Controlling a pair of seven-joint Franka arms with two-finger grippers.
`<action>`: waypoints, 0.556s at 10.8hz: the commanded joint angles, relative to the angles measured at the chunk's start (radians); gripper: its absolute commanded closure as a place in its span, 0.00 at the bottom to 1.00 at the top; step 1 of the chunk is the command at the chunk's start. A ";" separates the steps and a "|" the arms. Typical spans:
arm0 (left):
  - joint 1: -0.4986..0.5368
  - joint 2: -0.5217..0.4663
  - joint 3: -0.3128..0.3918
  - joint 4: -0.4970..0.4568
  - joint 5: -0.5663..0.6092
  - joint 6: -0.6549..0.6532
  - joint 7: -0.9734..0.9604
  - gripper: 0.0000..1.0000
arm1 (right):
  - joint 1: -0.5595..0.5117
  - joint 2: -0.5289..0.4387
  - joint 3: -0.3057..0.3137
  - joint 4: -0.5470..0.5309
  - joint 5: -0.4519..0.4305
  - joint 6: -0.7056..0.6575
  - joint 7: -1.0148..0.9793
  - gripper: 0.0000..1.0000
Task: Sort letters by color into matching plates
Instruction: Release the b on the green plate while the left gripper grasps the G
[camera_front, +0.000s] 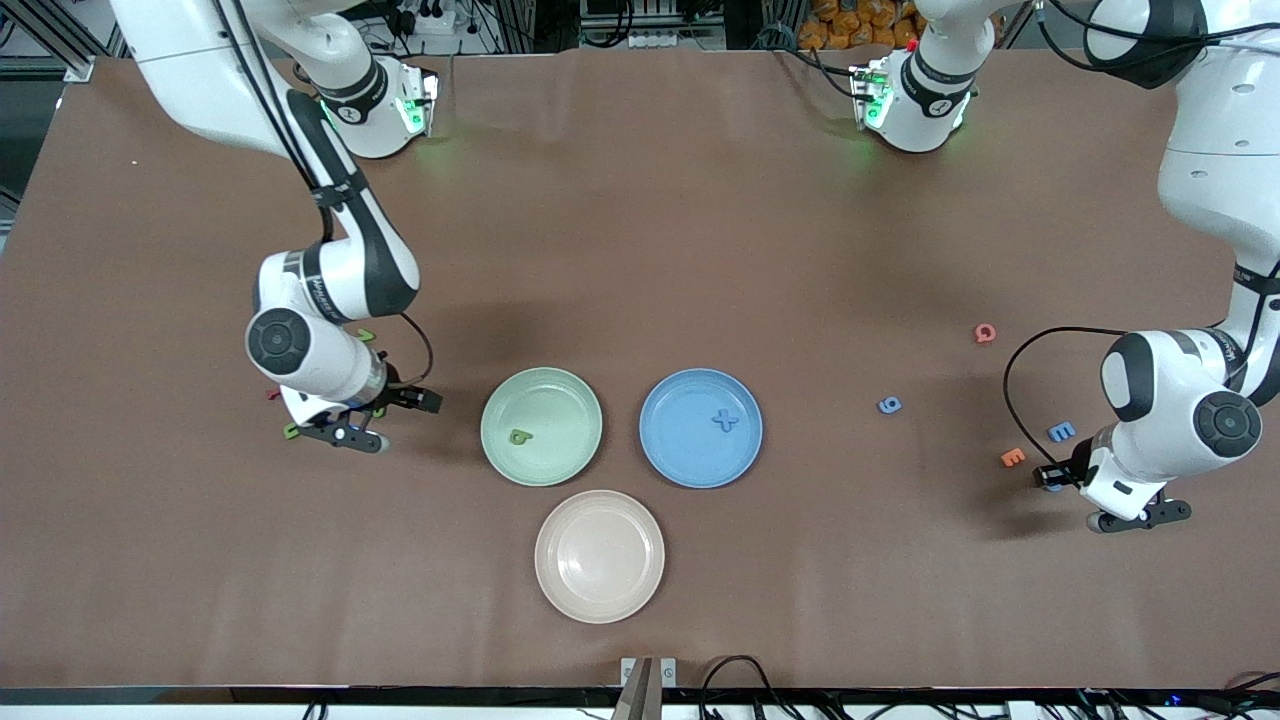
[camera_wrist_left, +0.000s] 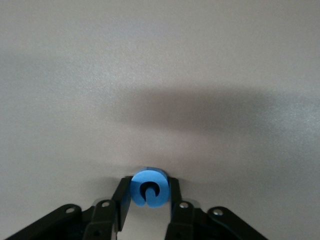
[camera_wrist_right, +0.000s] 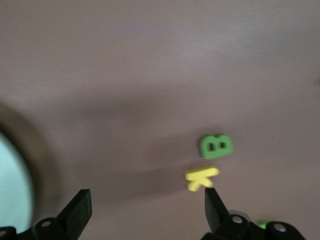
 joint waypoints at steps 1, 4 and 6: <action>0.001 0.010 -0.003 0.022 0.016 0.004 -0.015 1.00 | -0.076 -0.110 0.013 -0.162 -0.033 0.033 -0.074 0.00; -0.009 0.000 -0.004 0.023 0.018 0.001 -0.018 1.00 | -0.153 -0.136 0.014 -0.274 -0.033 0.147 -0.108 0.00; -0.012 -0.010 -0.009 0.023 0.012 -0.008 -0.027 1.00 | -0.174 -0.143 0.014 -0.326 -0.033 0.204 -0.117 0.00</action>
